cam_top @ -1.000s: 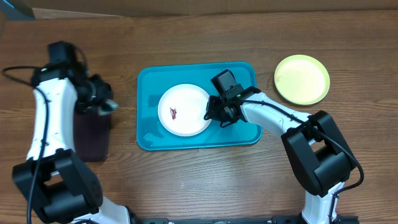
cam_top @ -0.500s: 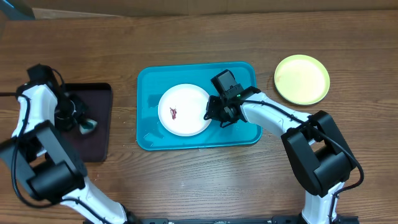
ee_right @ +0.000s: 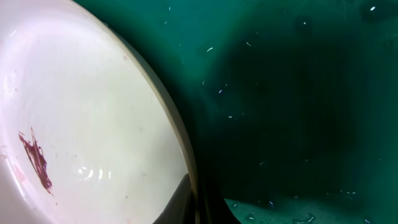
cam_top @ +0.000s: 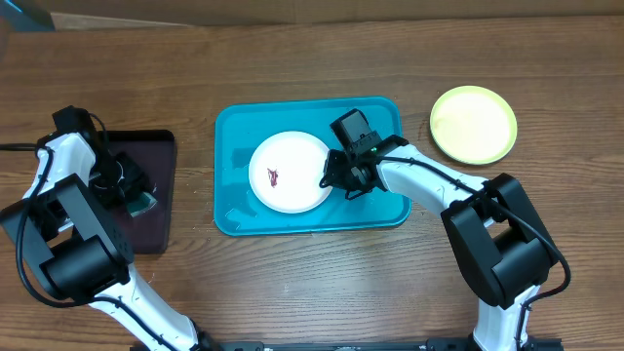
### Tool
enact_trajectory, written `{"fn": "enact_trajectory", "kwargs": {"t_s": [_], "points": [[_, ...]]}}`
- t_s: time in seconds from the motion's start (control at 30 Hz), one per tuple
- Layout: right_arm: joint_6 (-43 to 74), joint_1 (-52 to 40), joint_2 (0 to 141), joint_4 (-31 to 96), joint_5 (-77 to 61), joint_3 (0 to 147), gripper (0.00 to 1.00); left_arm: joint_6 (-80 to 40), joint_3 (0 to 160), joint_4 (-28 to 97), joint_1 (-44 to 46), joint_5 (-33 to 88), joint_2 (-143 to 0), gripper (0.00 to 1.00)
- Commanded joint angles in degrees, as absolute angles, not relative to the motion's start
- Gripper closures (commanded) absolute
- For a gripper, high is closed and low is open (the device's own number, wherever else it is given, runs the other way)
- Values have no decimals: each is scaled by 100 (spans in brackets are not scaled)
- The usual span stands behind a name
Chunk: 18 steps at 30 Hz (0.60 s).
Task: Clean dirty plates on tray and stack at the side
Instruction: 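Dip the sponge into the black tray's water with the left gripper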
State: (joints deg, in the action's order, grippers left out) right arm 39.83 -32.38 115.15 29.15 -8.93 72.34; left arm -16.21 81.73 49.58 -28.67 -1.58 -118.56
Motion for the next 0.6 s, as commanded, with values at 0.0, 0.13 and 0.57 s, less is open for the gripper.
{"fn": "enact_trajectory", "kwargs": {"t_s": [0.0,0.13,0.57], "points": [[3854,-3240,11841,3070,-456,7085,96,-1544,8261,5022,-2902,-307,-12116,50],[3854,-3240,11841,3085,-454,7085,96,-1544,8676,5446,-2902,-318,-12101,58],[3743,-3240,11841,3017,-454,7085,96,-1540,9561,6563,-2902,-318,-12101,32]]}}
